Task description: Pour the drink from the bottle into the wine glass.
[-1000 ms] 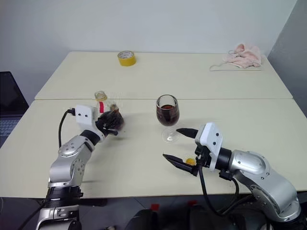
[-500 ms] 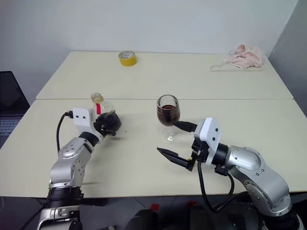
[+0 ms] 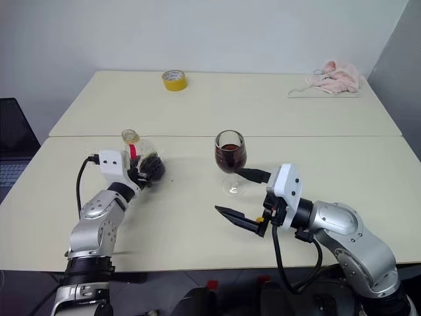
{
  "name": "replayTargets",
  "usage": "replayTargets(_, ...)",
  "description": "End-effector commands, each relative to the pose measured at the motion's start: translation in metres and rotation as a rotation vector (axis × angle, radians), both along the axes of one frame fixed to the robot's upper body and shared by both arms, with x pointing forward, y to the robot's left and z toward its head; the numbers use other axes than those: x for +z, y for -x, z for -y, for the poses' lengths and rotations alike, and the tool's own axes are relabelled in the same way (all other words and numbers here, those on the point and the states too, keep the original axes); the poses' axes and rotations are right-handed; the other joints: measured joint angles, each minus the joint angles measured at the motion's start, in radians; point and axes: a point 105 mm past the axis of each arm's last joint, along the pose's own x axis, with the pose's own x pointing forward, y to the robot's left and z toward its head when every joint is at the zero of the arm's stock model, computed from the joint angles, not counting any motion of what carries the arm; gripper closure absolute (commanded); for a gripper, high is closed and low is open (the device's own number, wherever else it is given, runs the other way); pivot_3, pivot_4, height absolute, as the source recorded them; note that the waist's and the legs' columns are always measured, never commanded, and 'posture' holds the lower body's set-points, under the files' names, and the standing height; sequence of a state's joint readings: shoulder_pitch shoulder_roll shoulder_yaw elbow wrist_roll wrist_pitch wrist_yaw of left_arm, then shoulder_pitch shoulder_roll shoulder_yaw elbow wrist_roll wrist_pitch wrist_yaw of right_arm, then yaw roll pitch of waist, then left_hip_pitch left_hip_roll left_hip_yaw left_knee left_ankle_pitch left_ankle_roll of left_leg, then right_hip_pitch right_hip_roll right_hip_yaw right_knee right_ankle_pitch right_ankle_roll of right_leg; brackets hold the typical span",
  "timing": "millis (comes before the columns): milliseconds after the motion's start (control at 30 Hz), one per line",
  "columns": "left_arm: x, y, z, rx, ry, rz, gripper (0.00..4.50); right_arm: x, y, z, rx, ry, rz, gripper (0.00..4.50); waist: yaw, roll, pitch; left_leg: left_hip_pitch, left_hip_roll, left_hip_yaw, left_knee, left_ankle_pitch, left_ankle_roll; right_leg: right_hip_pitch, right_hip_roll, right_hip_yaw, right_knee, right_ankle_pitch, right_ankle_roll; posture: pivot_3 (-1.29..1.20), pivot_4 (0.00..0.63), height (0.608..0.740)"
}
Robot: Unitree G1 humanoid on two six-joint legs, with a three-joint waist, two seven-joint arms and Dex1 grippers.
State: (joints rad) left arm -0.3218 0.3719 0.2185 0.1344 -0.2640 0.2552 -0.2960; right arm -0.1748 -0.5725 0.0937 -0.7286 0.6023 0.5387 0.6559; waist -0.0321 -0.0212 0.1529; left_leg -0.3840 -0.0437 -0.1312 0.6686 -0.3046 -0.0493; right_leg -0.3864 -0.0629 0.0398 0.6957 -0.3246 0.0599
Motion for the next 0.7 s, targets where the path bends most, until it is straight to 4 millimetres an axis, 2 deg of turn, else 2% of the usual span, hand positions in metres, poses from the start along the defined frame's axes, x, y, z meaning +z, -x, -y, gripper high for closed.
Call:
replayTargets(33, 0.010, 0.001, -0.005, 0.013, -0.007, 0.045, 0.01, 0.006, 0.003, -0.001, 0.015, -0.009, 0.038, 0.00, 0.000, 0.000, 0.000, 0.000, 0.000, 0.000, 0.000, 0.000, 0.000, 0.000, 0.000, 0.000, 0.000, 0.000, 0.000, 0.00, 0.150, 0.740)
replayTargets(167, 0.013, 0.002, -0.004, 0.008, -0.023, 0.061, 0.01, 0.005, 0.003, -0.001, 0.014, -0.009, 0.038, 0.00, 0.000, 0.000, 0.000, 0.000, 0.000, 0.000, 0.000, 0.000, 0.000, 0.000, 0.000, 0.000, 0.000, 0.000, 0.000, 0.00, 0.150, 0.740)
replayTargets(300, 0.024, 0.014, -0.005, -0.011, 0.026, 0.120, 0.01, 0.003, 0.002, 0.002, 0.002, -0.006, 0.031, 0.00, -0.001, 0.000, 0.000, 0.000, 0.000, 0.000, 0.000, 0.000, 0.000, 0.000, 0.000, 0.000, 0.000, 0.000, 0.000, 0.00, 0.150, 0.740)
replayTargets(367, 0.019, 0.019, -0.010, 0.013, 0.003, 0.079, 0.01, 0.001, 0.000, 0.005, -0.020, -0.006, 0.028, 0.00, 0.000, 0.000, 0.000, 0.000, 0.000, 0.000, -0.001, 0.000, 0.000, 0.000, 0.000, 0.000, 0.000, 0.000, 0.000, 0.00, 0.150, 0.740)
replayTargets(533, 0.020, 0.033, -0.025, 0.099, -0.076, 0.073, 0.01, -0.004, -0.009, 0.013, -0.109, -0.017, 0.042, 0.00, 0.000, 0.000, 0.000, 0.000, 0.000, 0.000, -0.001, 0.000, 0.000, 0.000, 0.000, 0.000, -0.001, 0.000, 0.000, 0.00, 0.150, 0.740)
replayTargets(700, 0.020, 0.048, -0.025, 0.078, -0.106, 0.070, 0.01, -0.018, -0.024, 0.028, -0.257, -0.058, 0.034, 0.00, 0.001, -0.001, -0.001, 0.001, 0.000, 0.000, -0.002, 0.000, 0.000, 0.000, 0.000, 0.001, -0.001, 0.000, 0.000, 0.00, 0.150, 0.740)
